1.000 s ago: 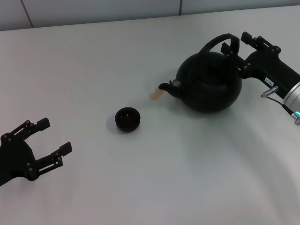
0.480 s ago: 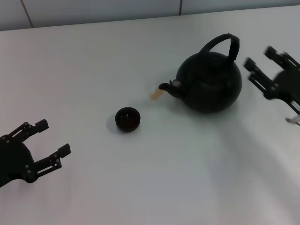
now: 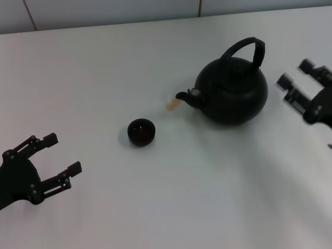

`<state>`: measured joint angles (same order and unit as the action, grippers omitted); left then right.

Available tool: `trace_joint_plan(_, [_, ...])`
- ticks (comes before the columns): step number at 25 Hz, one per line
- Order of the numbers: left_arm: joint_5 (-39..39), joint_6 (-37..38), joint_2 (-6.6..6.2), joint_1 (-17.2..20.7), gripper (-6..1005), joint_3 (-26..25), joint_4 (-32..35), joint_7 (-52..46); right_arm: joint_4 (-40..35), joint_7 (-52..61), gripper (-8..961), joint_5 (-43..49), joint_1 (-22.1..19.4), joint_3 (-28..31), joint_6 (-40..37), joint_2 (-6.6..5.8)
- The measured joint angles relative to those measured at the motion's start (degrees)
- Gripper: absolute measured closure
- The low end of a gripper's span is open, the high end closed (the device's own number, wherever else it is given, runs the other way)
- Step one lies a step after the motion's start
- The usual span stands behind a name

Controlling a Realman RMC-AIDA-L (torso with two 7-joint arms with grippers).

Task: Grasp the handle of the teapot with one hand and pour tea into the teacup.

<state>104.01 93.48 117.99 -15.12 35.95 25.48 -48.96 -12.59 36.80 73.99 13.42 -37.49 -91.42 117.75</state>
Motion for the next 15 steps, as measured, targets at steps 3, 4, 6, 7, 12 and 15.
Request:
trace_joint_plan(3, [1.52,1.61,-0.69,-0.95,136,0.39,0.34,-0.24,-6.5,5.08,315,10.37,0.33,-1.05,-5.94,-1.53])
trace_joint_plan(4, [3.01,2.47,-1.41,-2.0,136,0.84,0.45,-0.91,-11.68,10.98,315,16.38,1.05,-1.08,-7.9,-2.29])
trace_joint_plan(6, [4.9,3.27,-2.34,-3.48,136,1.23,0.64,-2.24,-16.55,16.44,314,22.3,2.15,-1.16,-9.09,-2.8])
trace_joint_plan(7, [4.9,3.27,-2.34,-3.48,136,1.23,0.64,-2.24,-16.55,16.44,314,22.3,2.15,-1.16,-9.09,-2.8])
trace_joint_plan(12, [9.18,5.07,-3.68,-6.75,136,1.4,3.47,-6.16,-23.2,19.58,314,36.57,5.87,-0.81,-9.16,-3.0])
trace_joint_plan(15, [10.31,5.3,-3.63,-7.42,136,1.4,5.47,-7.41,-23.81,20.09,314,38.32,6.84,-0.76,-8.7,-3.0])
